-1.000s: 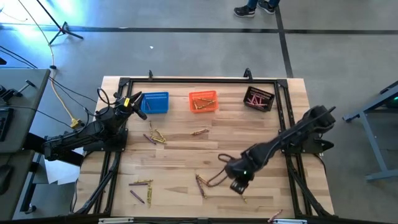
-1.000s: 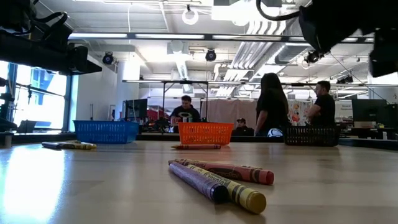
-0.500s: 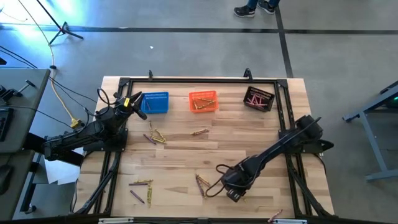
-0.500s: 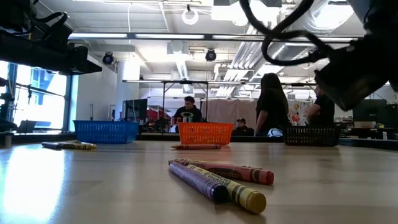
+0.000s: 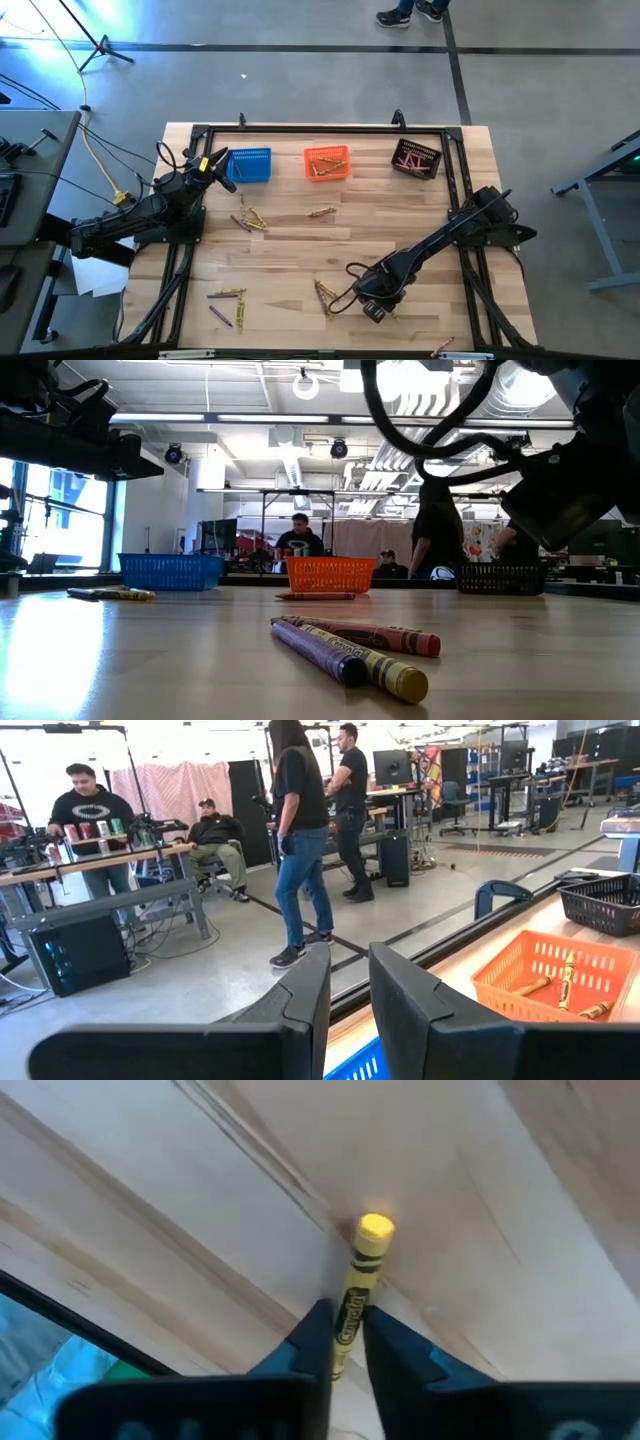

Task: Sort crayons
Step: Put the yellow crayon into the orange bin

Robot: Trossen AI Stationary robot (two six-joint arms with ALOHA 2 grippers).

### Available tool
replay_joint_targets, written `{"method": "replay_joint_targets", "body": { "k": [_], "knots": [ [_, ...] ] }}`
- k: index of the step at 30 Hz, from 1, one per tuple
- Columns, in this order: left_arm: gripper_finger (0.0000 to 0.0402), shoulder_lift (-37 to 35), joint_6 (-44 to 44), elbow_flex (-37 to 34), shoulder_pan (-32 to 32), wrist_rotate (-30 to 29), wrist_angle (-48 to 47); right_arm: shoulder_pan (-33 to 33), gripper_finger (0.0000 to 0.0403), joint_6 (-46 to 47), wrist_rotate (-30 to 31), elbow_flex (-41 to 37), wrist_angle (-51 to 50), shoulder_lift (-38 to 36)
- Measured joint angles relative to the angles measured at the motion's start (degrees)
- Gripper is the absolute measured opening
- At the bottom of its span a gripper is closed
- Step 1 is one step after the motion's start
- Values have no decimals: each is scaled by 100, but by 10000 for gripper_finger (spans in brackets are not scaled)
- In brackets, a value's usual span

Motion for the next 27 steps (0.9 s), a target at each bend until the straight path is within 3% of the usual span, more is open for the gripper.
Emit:
{"method": "replay_joint_targets", "body": {
  "k": [3, 8, 14, 18, 24, 27],
  "knots": [
    [60, 0, 0, -1, -2, 0, 0, -102, 11, -156, -195, -6, -23, 13],
    [60, 2, 0, 0, 0, 0, -2, -262, 10, -644, -590, 10, -43, 18],
    [60, 0, 0, -1, -1, 0, 0, -558, 8, -2039, -739, 368, -173, -142],
    [60, 2, 0, -1, 0, 0, 0, -918, 9, -3238, -804, 615, -889, -387],
    [60, 2, 0, 0, 0, 0, -1, -1968, 9, -5421, 86, 1040, -2344, -635],
    [60, 2, 0, 0, -1, 0, -2, -2691, 9, -6388, 569, 1296, -2466, -628]
  ]
}}
